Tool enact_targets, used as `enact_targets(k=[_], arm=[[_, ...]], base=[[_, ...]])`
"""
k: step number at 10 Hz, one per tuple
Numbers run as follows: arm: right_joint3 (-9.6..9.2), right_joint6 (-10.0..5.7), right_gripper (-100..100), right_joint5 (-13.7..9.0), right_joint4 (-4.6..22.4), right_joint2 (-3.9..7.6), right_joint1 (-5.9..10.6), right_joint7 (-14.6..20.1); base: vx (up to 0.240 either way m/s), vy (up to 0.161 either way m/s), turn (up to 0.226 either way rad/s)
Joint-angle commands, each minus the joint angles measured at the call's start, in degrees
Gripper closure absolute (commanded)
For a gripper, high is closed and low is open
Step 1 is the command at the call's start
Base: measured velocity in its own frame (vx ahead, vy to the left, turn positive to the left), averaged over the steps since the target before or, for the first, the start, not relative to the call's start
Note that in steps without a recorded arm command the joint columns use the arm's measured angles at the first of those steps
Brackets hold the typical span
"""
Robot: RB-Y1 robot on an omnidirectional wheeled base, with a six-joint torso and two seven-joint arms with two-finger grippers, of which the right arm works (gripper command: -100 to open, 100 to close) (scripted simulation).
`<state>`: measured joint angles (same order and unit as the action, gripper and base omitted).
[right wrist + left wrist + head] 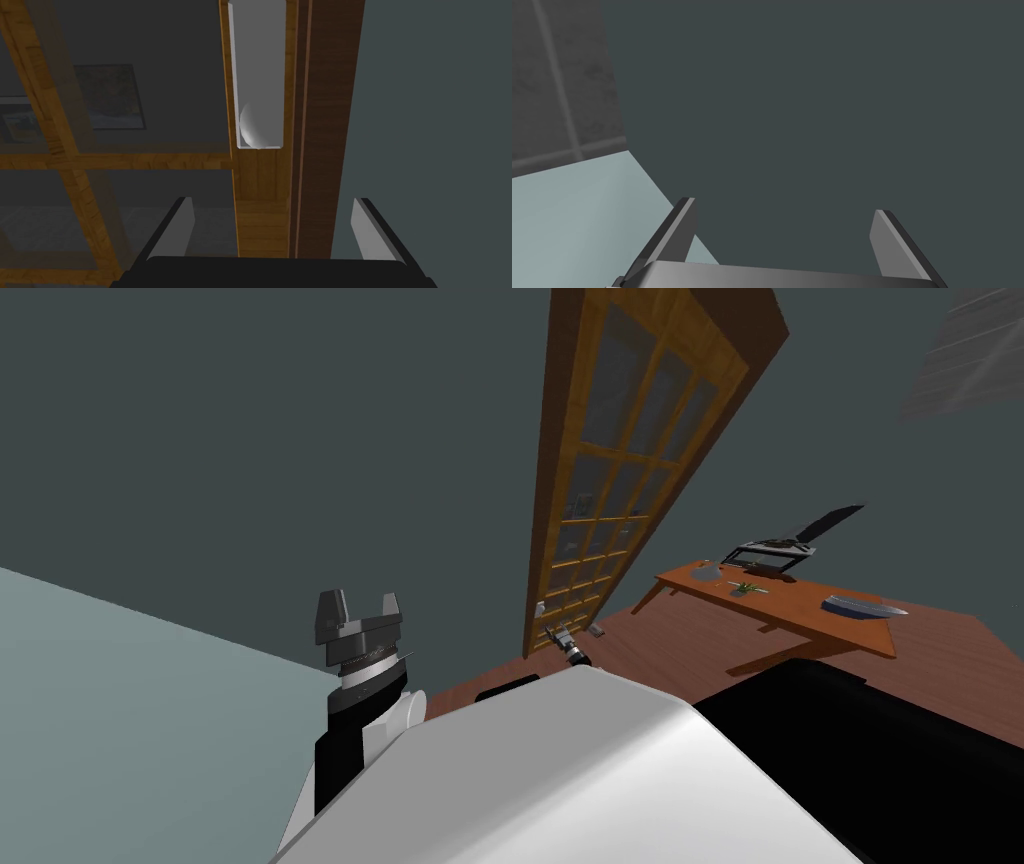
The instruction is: Pull the door open
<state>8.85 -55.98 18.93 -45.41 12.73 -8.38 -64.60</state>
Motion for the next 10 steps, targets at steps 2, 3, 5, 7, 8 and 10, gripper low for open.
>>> enact_targets(k=[2, 3, 5, 7, 8, 10], arm=[[0.92, -0.79, -100, -0.7, 0.8, 0.49, -0.26, 0.1], [1.19, -1.04, -100, -0.9, 1.1, 0.62, -0.31, 0.0], [2.12, -1.88, -100, -1.5, 2.1, 1.08, -0.48, 0.0], [3.38, -3.02, -100, -2.5, 3.4, 1.7, -0.7, 0.0], [3.94, -3.53, -100, -2.9, 4.0, 1.97, -0.8, 0.0], [4.01, -3.67, -100, -2.9, 4.1, 1.89, -1.21, 0.0]], base=[[0.008, -0.013, 0.08], [0.171, 0.022, 0.121], [0.191, 0.05, 0.118], [0.19, 0.038, 0.136], [0.195, 0.019, 0.134], [0.123, 0.006, 0.053]])
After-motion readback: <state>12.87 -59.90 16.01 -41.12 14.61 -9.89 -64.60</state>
